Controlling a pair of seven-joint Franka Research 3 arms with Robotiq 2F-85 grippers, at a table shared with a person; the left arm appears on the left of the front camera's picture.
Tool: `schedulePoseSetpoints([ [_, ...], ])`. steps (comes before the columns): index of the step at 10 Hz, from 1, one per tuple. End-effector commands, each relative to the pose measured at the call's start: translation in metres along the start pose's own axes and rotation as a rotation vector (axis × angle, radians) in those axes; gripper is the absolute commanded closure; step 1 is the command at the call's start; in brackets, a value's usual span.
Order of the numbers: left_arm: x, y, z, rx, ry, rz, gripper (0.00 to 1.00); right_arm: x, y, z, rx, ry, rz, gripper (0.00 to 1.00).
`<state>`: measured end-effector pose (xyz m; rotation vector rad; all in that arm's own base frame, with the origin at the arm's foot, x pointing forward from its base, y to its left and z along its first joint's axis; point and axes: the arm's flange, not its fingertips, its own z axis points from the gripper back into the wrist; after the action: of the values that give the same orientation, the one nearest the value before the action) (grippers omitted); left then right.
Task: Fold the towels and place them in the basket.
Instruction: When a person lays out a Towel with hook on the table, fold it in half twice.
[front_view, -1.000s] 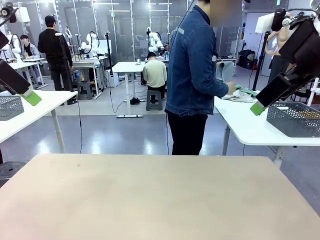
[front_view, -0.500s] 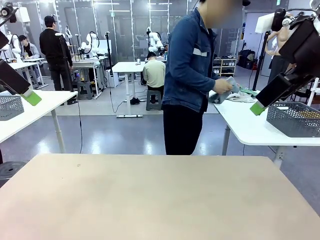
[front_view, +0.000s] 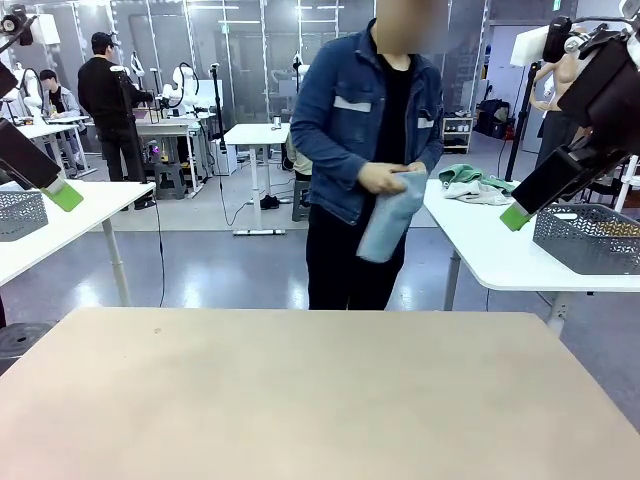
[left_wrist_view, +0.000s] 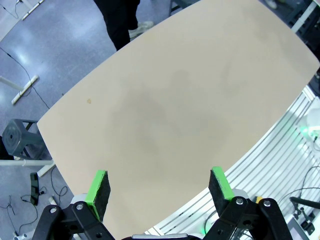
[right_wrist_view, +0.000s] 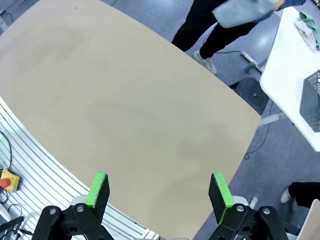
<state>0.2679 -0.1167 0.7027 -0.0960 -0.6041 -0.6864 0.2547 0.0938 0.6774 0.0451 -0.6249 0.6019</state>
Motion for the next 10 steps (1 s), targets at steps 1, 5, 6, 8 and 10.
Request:
schedulePoseSetpoints([
  [1, 0.0003, 0.0000, 0.0012, 0.001, -0.004, -0.007, 0.00, 0.0005, -0.0012, 0.0005, 0.000, -0.007, 0.003, 0.00],
  [5, 0.0003, 0.0000, 0.0012, 0.001, -0.004, -0.007, 0.00, 0.0005, -0.0012, 0.0005, 0.000, -0.007, 0.003, 0.00],
  [6, 0.0003, 0.0000, 0.0012, 0.001, -0.004, -0.007, 0.00, 0.0005, -0.0012, 0.0005, 0.000, -0.007, 0.003, 0.00],
  [8, 0.0003, 0.0000, 0.0012, 0.001, -0.004, -0.007, 0.00, 0.0005, -0.0012, 0.0005, 0.000, -0.007, 0.003, 0.00],
  [10, 0.0003, 0.0000, 0.0012, 0.001, -0.004, -0.007, 0.00, 0.0005, -0.0012, 0.0005, 0.000, -0.007, 0.003, 0.00],
])
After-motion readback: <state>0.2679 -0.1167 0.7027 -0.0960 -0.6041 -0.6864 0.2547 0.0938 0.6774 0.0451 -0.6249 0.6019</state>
